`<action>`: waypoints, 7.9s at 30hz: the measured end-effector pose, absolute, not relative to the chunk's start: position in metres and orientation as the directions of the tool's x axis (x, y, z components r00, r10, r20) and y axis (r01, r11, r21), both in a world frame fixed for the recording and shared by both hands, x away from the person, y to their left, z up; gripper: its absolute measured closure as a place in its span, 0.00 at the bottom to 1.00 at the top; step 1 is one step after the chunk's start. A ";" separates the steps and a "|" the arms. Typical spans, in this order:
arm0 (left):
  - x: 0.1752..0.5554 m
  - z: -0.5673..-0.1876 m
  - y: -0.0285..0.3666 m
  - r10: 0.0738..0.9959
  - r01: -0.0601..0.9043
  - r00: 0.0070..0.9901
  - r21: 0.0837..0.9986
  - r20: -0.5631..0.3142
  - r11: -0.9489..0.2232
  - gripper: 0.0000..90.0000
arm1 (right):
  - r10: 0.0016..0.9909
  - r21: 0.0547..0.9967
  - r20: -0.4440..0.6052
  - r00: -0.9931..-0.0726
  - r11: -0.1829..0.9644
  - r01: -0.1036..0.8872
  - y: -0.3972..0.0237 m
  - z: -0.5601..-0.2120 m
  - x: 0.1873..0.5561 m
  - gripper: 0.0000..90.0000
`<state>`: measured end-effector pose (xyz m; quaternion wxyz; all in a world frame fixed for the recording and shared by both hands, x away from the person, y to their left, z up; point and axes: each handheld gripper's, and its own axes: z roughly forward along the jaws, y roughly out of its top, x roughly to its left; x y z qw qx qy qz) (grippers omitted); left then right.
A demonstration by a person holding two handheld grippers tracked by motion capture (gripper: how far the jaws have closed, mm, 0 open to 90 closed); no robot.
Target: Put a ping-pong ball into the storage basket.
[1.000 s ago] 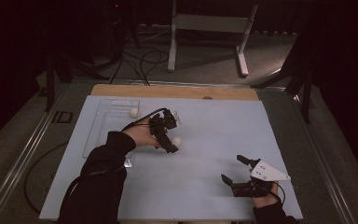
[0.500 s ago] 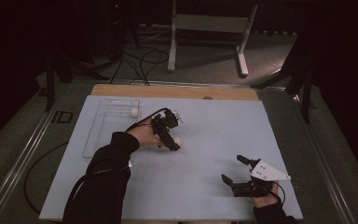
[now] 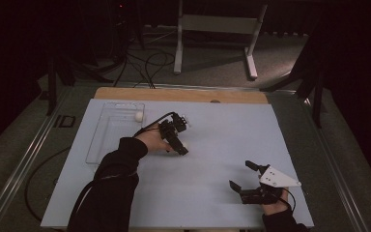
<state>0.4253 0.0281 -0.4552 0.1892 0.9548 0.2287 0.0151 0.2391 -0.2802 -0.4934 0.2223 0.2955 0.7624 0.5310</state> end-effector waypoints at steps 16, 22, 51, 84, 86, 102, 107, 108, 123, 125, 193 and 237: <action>0.428 -0.470 0.014 0.474 0.461 0.879 0.326 -0.043 -0.825 0.20 | 0.684 0.941 -0.026 -0.729 0.262 0.213 -0.281 -0.493 0.239 0.10; 0.430 -0.474 0.011 0.496 0.480 0.868 0.317 -0.035 -0.818 0.26 | 0.685 0.942 -0.022 -0.728 0.258 0.215 -0.281 -0.493 0.239 0.10; 0.431 -0.488 0.005 0.493 0.485 0.869 0.275 -0.045 -0.830 0.56 | 0.685 0.941 -0.024 -0.728 0.261 0.215 -0.281 -0.493 0.239 0.10; 0.411 -0.468 0.005 0.354 0.358 0.933 0.268 -0.064 -0.894 0.58 | 0.687 0.940 -0.029 -0.726 0.265 0.214 -0.281 -0.493 0.239 0.10; 0.409 -0.467 0.005 0.343 0.348 0.937 0.268 -0.068 -0.898 0.58 | 0.687 0.940 -0.028 -0.726 0.265 0.214 -0.281 -0.493 0.239 0.10; 0.395 -0.452 0.007 0.254 0.266 0.964 0.285 -0.077 -0.921 0.58 | 0.688 0.939 -0.029 -0.725 0.267 0.216 -0.280 -0.493 0.239 0.10; 0.391 -0.448 0.007 0.234 0.248 0.969 0.283 -0.082 -0.927 0.58 | 0.689 0.939 -0.030 -0.724 0.269 0.216 -0.280 -0.493 0.239 0.10; 0.391 -0.447 0.007 0.232 0.246 0.969 0.284 -0.082 -0.927 0.58 | 0.689 0.939 -0.030 -0.724 0.268 0.217 -0.280 -0.493 0.239 0.10; 0.384 -0.436 0.015 0.183 0.204 0.978 0.297 -0.097 -0.933 0.58 | 0.693 0.938 -0.029 -0.720 0.267 0.220 -0.281 -0.494 0.240 0.10; 0.383 -0.435 0.016 0.181 0.201 0.979 0.298 -0.093 -0.933 0.58 | 0.693 0.939 -0.028 -0.720 0.266 0.219 -0.281 -0.494 0.240 0.10; 0.375 -0.367 0.087 0.167 0.164 0.986 0.398 -0.029 -0.902 0.58 | 0.690 0.938 -0.038 -0.723 0.275 0.213 -0.280 -0.493 0.239 0.10; 0.367 -0.359 0.151 0.238 0.225 0.971 0.401 -0.017 -0.888 0.58 | 0.690 0.935 -0.036 -0.723 0.278 0.219 -0.279 -0.494 0.241 0.10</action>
